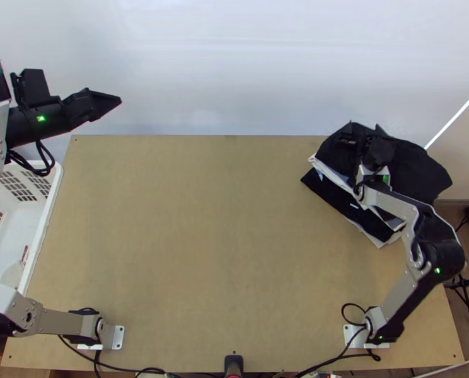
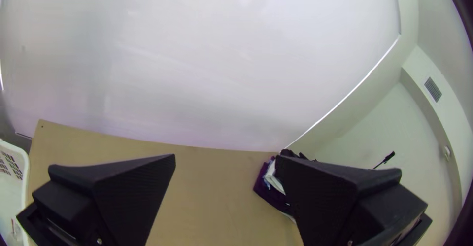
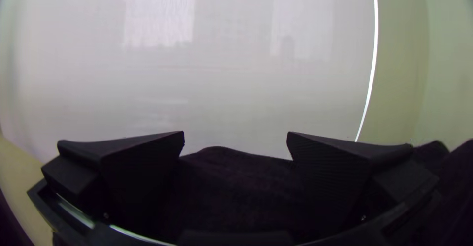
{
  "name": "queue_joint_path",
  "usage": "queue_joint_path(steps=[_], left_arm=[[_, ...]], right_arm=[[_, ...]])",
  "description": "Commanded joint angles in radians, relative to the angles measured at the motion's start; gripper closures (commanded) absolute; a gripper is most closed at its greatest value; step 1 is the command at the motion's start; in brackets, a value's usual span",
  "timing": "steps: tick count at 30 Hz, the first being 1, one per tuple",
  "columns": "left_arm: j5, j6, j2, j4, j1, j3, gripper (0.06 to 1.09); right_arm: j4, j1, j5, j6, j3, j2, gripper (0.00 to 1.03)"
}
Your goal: Fold the t-shirt
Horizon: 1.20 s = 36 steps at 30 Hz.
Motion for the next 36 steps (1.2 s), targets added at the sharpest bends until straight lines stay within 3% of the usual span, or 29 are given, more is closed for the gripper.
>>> queue_joint_path(steps=[1, 6, 12, 14, 16, 20, 24, 30, 34, 36], left_arm=[[-0.155, 0.041, -0.027, 0.004, 0.001, -0.029, 0.1], [-0.262, 0.073, -0.044, 0.021, 0.013, -0.056, 0.1], [-0.341, 0.079, -0.078, 0.101, 0.109, -0.058, 0.1], [-0.404, 0.095, -0.121, 0.159, 0.13, -0.09, 0.1], [-0.465, 0.127, -0.198, 0.257, 0.15, -0.178, 0.1], [-0.529, 0.17, -0.408, 0.495, 0.21, -0.444, 0.1], [-0.531, 0.178, -0.594, 0.644, 0.296, -0.665, 0.1], [-0.531, 0.233, -0.914, 0.922, 0.377, -1.061, 0.1], [-0.531, 0.239, -1.045, 0.966, 0.385, -1.228, 0.1], [-0.531, 0.277, -1.114, 1.07, 0.385, -1.337, 0.1]], right_arm=[[0.052, -0.033, 0.005, -0.005, -0.02, 0.145, 0.05], [0.047, -0.037, 0.003, -0.043, 0.009, 0.042, 0.05], [-0.008, -0.033, 0.0, -0.036, 0.042, -0.296, 0.05], [-0.009, -0.034, 0.0, 0.001, 0.037, -0.417, 0.05], [-0.031, -0.033, -0.017, 0.033, 0.026, -0.54, 0.05], [-0.04, -0.036, -0.138, 0.027, -0.053, -0.802, 0.05], [-0.042, -0.036, -0.221, 0.012, -0.158, -1.04, 0.05], [-0.037, -0.028, -0.278, -0.019, -0.411, -1.385, 0.05], [-0.026, -0.016, -0.29, -0.019, -0.59, -1.572, 0.05], [-0.019, -0.002, -0.29, -0.02, -0.666, -1.633, 0.05]])
